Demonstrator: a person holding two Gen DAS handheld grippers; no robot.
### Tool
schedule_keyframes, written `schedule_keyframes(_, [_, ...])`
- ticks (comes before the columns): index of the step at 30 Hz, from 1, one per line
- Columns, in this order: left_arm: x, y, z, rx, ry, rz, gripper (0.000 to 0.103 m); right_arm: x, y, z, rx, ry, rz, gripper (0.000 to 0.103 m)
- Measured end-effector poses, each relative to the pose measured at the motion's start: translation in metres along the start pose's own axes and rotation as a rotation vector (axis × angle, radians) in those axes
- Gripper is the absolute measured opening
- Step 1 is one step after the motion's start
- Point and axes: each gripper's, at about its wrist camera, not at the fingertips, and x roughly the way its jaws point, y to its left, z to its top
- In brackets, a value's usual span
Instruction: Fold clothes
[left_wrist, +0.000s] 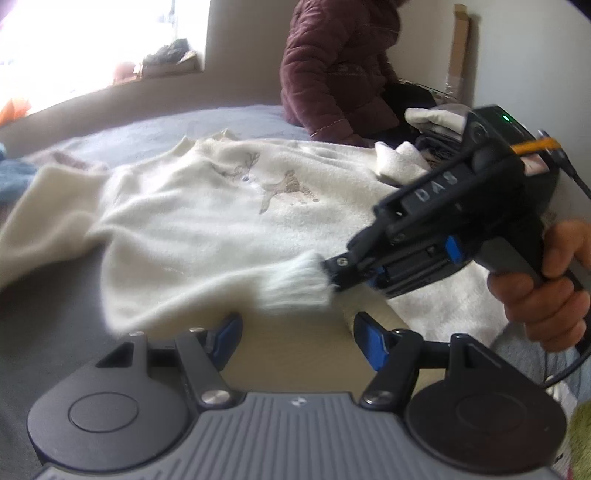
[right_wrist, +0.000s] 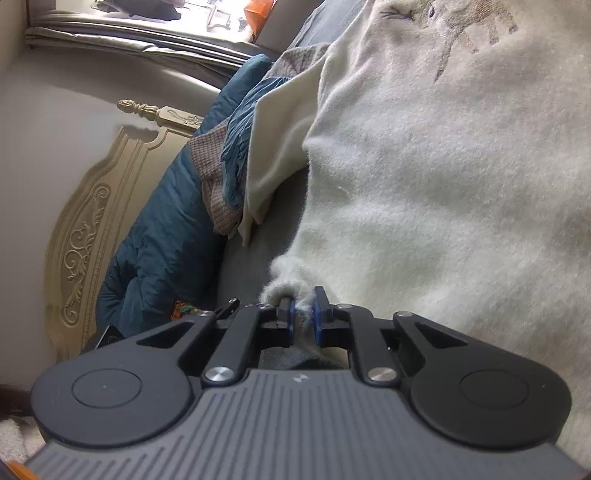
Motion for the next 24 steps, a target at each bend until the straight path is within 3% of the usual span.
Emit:
schedule_keyframes(1, [-0.002,-0.001,0.000,0.007,-0.007,0.004,0.065,-0.001,0.003,0.000,-0.016,0.003,-0.002,0.010])
schedule_keyframes(6, [-0.005,0.003,-0.001,-0.015,-0.009,0.020,0.035,-0.009,0.017,-0.002,-0.115,-0.001,-0.048,0.011])
schedule_keyframes(11, [-0.011,0.010,0.000,-0.049,-0.040,0.011,0.014,-0.014,0.018,-0.007,-0.147,-0.020,-0.081,0.012])
schedule_keyframes(14, [-0.021,0.011,-0.001,-0.051,-0.074,0.003,0.009,-0.013,0.023,-0.012,-0.217,-0.020,-0.140,0.013])
schedule_keyframes(19, [-0.055,0.036,-0.013,-0.165,-0.114,-0.129,0.006,-0.005,0.046,-0.028,-0.455,0.011,-0.247,0.011])
schedule_keyframes(24, [-0.100,0.057,-0.044,-0.239,-0.123,-0.164,0.004,0.010,0.087,-0.059,-0.719,0.109,-0.183,0.005])
